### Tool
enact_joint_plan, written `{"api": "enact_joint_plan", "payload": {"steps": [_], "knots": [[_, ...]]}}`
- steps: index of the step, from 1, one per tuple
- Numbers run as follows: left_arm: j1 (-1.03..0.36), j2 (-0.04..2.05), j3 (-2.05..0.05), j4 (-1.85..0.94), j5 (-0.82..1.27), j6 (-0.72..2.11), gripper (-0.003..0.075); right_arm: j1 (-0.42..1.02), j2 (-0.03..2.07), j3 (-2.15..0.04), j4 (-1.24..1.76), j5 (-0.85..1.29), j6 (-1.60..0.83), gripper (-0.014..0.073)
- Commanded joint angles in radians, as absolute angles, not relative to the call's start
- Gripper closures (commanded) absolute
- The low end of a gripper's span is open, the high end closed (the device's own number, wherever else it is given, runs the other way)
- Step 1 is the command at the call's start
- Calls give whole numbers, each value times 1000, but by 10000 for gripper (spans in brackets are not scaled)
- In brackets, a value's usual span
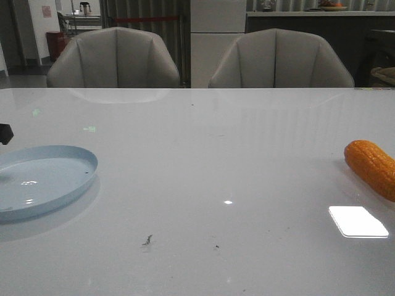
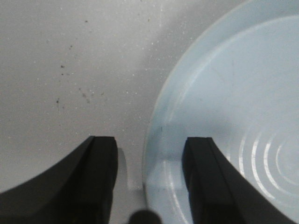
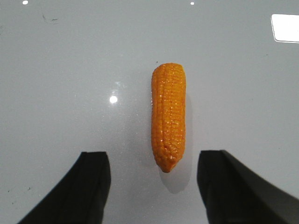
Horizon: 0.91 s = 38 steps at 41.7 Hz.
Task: Place corn on plate with both arms
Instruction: 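Lower the left gripper to the rim of the light blue plate, then grip the plate rim with the left gripper and slide it toward the table center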
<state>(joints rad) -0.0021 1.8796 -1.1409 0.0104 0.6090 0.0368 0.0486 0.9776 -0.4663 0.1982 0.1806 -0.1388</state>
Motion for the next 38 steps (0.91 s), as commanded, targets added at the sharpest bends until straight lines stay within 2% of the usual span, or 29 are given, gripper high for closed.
{"api": "enact_joint_plan", "payload": {"steps": [1, 7, 14, 22, 38], "knots": [[-1, 1857, -1169, -7, 582, 29, 370, 44, 971, -501, 191, 118, -140, 75], [-1, 1877, -1169, -48, 596, 29, 421, 44, 971, -501, 191, 118, -140, 75], [-1, 1885, -1169, -54, 617, 29, 634, 44, 971, -501, 191, 118, -140, 75], [0, 1885, -1189, -103, 640, 29, 617, 44, 971, -501, 191, 118, -140, 75], [-1, 1883, -1508, -360, 931, 29, 617, 44, 971, -501, 191, 118, -140, 75]]}}
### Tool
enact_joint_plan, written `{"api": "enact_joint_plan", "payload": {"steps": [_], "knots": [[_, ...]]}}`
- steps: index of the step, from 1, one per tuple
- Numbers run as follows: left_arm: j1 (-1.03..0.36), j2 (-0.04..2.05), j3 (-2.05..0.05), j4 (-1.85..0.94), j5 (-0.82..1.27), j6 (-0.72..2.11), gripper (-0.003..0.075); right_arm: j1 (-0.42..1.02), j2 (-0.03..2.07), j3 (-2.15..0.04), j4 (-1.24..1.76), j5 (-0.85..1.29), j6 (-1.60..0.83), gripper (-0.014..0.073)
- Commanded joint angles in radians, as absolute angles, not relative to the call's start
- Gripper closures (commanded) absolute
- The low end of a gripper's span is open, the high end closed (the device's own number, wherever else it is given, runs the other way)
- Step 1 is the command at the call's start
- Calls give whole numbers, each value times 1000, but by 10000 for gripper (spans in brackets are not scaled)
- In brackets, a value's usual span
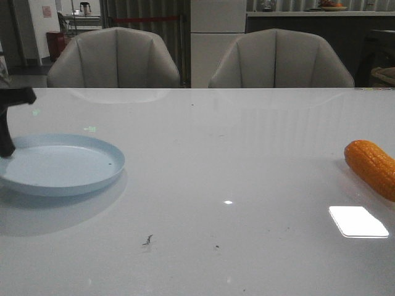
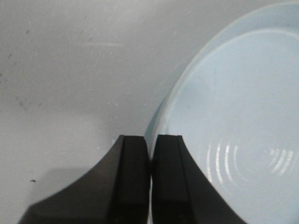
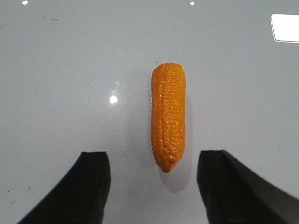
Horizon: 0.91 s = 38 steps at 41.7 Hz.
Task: Place corn on plate with both arms
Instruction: 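Grip the plate rim with the left gripper and slide it toward the table center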
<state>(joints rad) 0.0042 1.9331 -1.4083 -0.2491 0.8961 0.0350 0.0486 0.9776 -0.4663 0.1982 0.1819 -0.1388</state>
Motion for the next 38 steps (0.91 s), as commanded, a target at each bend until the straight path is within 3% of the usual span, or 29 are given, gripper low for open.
{"api": "enact_joint_plan", "payload": {"steps": [1, 11, 38], "knots": [[-1, 1883, -1527, -390, 941, 29, 617, 44, 971, -501, 191, 118, -140, 75], [-50, 1883, -1672, -622, 948, 29, 617, 44, 971, -501, 191, 119, -140, 75], [-381, 2046, -1689, -531, 926, 29, 617, 44, 971, -501, 191, 137, -140, 75]]}}
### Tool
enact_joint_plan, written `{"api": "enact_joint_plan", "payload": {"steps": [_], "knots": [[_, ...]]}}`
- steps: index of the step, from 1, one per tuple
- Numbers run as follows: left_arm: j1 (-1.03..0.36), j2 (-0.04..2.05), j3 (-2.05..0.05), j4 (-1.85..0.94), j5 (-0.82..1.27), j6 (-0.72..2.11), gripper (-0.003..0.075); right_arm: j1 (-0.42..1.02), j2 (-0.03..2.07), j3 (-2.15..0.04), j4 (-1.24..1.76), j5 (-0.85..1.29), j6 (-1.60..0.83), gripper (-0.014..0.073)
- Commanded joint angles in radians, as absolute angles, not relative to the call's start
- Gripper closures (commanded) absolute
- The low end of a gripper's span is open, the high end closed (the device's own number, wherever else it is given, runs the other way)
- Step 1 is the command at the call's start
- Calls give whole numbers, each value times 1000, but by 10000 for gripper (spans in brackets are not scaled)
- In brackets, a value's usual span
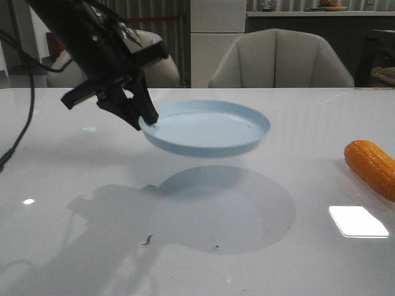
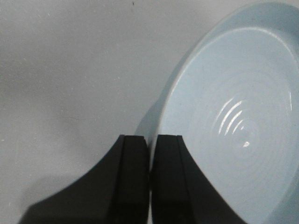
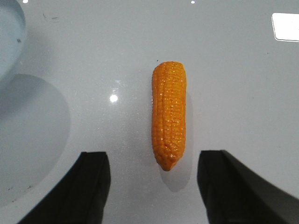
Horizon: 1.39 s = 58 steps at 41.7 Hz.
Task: Place corn on plate with both arms
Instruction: 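Grip the plate rim with the left gripper and slide it toward the table center, then release the plate and raise the left gripper away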
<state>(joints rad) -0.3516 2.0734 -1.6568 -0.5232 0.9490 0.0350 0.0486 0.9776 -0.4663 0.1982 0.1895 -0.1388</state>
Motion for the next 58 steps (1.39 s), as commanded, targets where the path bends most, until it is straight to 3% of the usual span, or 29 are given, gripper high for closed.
{"api": "enact_joint_plan", "payload": {"steps": [1, 17, 33, 41, 49, 58], "knots": [[-384, 2054, -1689, -528, 924, 29, 617, 44, 971, -501, 191, 139, -140, 75], [-418, 2140, -1689, -514, 927, 29, 596, 44, 971, -501, 191, 168, -140, 75], [-412, 2140, -1961, -357, 1092, 29, 321, 44, 971, -501, 191, 157, -140, 75], [-406, 2138, -2168, -349, 1212, 31, 321, 44, 971, -501, 191, 157, -140, 75], [-381, 2105, -2374, -125, 1268, 31, 322, 44, 971, -501, 191, 157, -140, 75], [-303, 2018, -2413, 52, 1266, 31, 323, 44, 971, -501, 192, 157, -140, 75]]}}
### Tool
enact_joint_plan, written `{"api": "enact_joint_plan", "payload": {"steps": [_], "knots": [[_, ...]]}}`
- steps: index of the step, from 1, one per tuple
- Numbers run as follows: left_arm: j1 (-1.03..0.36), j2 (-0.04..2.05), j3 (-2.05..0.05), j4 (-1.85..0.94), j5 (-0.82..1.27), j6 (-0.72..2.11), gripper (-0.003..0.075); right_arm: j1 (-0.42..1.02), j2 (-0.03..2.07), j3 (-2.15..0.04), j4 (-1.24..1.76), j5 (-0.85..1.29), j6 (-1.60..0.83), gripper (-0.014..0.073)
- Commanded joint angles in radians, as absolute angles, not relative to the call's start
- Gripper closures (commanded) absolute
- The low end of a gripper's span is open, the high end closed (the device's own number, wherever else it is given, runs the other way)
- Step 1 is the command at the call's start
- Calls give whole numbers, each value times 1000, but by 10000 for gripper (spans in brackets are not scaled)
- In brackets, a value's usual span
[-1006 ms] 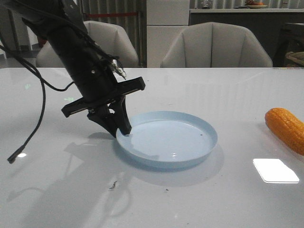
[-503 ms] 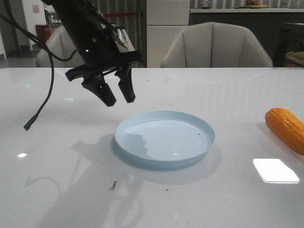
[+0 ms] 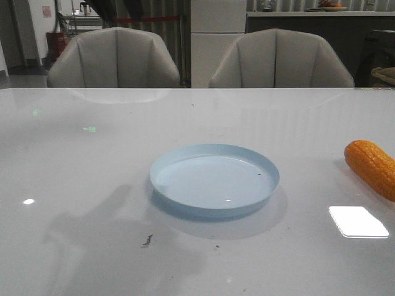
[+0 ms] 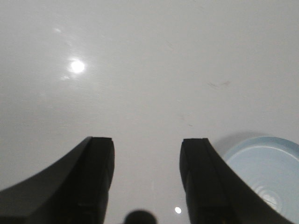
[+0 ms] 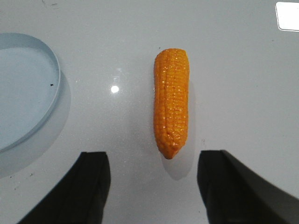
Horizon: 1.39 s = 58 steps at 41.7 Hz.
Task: Place corn on plate with both arms
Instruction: 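Release the plate and raise the left gripper away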
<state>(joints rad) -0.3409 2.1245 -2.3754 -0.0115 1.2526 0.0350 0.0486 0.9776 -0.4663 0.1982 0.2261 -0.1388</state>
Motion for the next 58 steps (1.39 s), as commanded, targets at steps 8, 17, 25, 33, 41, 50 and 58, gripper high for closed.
{"api": "enact_joint_plan", "payload": {"steps": [8, 17, 25, 33, 41, 50, 58], "knots": [[-184, 1961, -2411, 77, 1266, 29, 328, 44, 971, -501, 192, 159, -140, 75], [-86, 1922, -2282, 59, 1144, 26, 442, 44, 971, -501, 192, 159, -140, 75], [-81, 1760, -1912, 69, 832, 26, 564, 44, 971, -501, 192, 161, -140, 75], [-77, 1549, -1418, 69, 517, 26, 608, 44, 971, -501, 192, 158, -140, 75], [-77, 1404, -1022, 69, 314, 26, 608, 44, 971, -501, 192, 164, -140, 75], [-77, 1343, -894, 67, 328, 26, 608, 44, 991, -513, 195, 179, -140, 75], [-77, 1343, -894, 90, 381, 26, 608, 44, 1098, -621, 194, 219, -140, 75]]}}
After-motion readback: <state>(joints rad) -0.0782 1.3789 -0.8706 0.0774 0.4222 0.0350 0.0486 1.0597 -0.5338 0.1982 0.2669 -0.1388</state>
